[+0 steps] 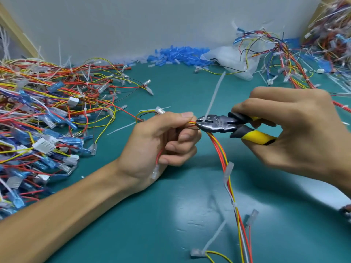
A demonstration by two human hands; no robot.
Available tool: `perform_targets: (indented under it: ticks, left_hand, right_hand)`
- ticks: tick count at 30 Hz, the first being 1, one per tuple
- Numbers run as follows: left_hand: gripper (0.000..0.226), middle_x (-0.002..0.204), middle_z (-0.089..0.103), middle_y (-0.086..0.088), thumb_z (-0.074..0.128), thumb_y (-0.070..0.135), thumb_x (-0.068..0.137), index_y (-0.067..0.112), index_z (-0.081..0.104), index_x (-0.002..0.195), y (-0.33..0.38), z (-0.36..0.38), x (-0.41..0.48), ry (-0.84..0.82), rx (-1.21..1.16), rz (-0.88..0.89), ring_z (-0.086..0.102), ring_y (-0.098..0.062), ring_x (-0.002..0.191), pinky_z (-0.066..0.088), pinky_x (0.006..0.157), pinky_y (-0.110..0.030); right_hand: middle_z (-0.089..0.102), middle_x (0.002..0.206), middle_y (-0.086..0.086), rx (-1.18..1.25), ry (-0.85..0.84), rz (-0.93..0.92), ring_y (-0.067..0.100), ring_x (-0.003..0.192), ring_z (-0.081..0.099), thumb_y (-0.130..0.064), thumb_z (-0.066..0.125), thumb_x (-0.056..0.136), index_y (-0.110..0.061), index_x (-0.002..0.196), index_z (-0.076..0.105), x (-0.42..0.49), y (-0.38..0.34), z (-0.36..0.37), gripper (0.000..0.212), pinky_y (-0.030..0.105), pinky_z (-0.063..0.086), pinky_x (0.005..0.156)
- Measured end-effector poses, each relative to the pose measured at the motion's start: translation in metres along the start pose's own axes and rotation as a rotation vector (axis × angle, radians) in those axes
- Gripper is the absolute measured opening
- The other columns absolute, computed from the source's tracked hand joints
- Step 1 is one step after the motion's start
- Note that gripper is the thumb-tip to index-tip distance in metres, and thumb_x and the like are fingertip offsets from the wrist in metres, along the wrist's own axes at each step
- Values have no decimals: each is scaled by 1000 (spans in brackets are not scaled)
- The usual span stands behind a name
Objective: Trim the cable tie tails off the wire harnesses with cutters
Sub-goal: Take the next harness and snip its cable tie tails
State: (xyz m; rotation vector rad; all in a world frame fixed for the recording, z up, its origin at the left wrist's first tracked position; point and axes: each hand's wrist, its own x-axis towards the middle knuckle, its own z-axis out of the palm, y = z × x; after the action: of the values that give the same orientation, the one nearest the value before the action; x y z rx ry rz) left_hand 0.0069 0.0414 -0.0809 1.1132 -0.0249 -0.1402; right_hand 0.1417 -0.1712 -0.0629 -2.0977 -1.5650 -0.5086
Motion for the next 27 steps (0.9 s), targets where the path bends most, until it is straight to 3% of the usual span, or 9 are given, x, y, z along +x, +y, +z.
perform_targets:
  ticks: [7, 11, 14, 22, 27]
  left_hand:
    - [30, 49, 24, 8, 54, 26, 94, 13, 58, 67, -3, -2, -2, 25, -100, -5, 13, -9, 39, 9, 50, -33]
    - [31, 44, 19, 9, 53, 22, 96, 12, 58, 68, -5, -4, -4, 29, -79, -3, 18, -4, 32, 11, 46, -30]
    - [33, 40, 25, 12, 51, 22, 97, 12, 56, 66, -6, -5, -3, 37, -26, 1, 22, -2, 31, 10, 46, -32]
    - [35, 38, 29, 8, 51, 21, 98, 10, 55, 65, -9, 0, -2, 77, 58, 19, 21, -5, 30, 5, 46, -34]
    - [36, 39, 30, 7, 51, 24, 99, 8, 56, 68, -11, 0, -1, 108, 68, 34, 22, -5, 30, 8, 43, -28]
  right_hand:
    - [56, 79, 3, 52, 47, -21, 13, 70, 35, -27, 63, 98, -7, 95, 78, -1, 3, 7, 25, 27, 36, 61]
    - [59, 83, 4, 44, 23, -81, 22, 69, 45, -33, 60, 103, -10, 98, 78, -1, 7, 6, 30, 36, 45, 59]
    - [63, 91, 4, 44, -12, -96, 23, 76, 51, -31, 64, 101, -11, 105, 78, -1, 11, 5, 25, 42, 50, 64]
    - [64, 101, 5, 68, -125, -94, 29, 87, 59, -26, 71, 92, -14, 117, 76, 0, 9, 3, 28, 44, 50, 76]
    - [61, 96, 0, 95, -180, -39, 17, 82, 52, -24, 76, 91, -17, 114, 76, -1, 10, 3, 24, 30, 46, 74]
